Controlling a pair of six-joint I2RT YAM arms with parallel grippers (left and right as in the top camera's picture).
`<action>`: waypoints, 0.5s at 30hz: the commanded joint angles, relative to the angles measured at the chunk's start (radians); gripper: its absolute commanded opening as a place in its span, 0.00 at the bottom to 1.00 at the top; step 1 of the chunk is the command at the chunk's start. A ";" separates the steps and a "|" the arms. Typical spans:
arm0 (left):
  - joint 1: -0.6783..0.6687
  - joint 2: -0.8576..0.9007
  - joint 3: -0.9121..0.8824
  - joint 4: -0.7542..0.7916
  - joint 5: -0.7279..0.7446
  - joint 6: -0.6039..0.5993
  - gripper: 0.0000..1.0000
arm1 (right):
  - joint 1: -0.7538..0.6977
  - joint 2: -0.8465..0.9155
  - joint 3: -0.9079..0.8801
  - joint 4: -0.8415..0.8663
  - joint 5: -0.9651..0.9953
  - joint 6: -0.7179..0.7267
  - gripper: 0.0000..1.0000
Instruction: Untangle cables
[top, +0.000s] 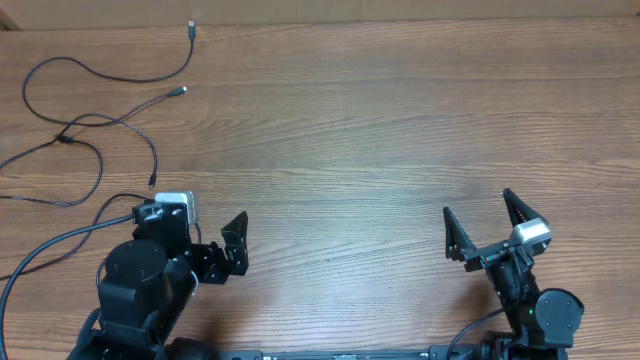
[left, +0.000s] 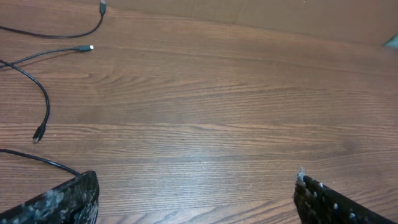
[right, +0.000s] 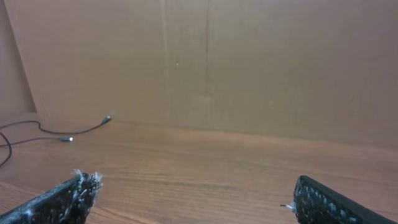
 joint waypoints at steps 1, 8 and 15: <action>-0.006 0.002 0.017 0.002 -0.014 -0.009 0.99 | 0.006 -0.012 -0.051 0.062 0.051 0.055 1.00; -0.006 0.002 0.017 0.002 -0.014 -0.009 1.00 | 0.006 -0.011 -0.052 -0.058 0.084 0.071 1.00; -0.006 0.002 0.017 0.002 -0.014 -0.009 1.00 | 0.006 -0.011 -0.051 -0.055 0.081 0.076 1.00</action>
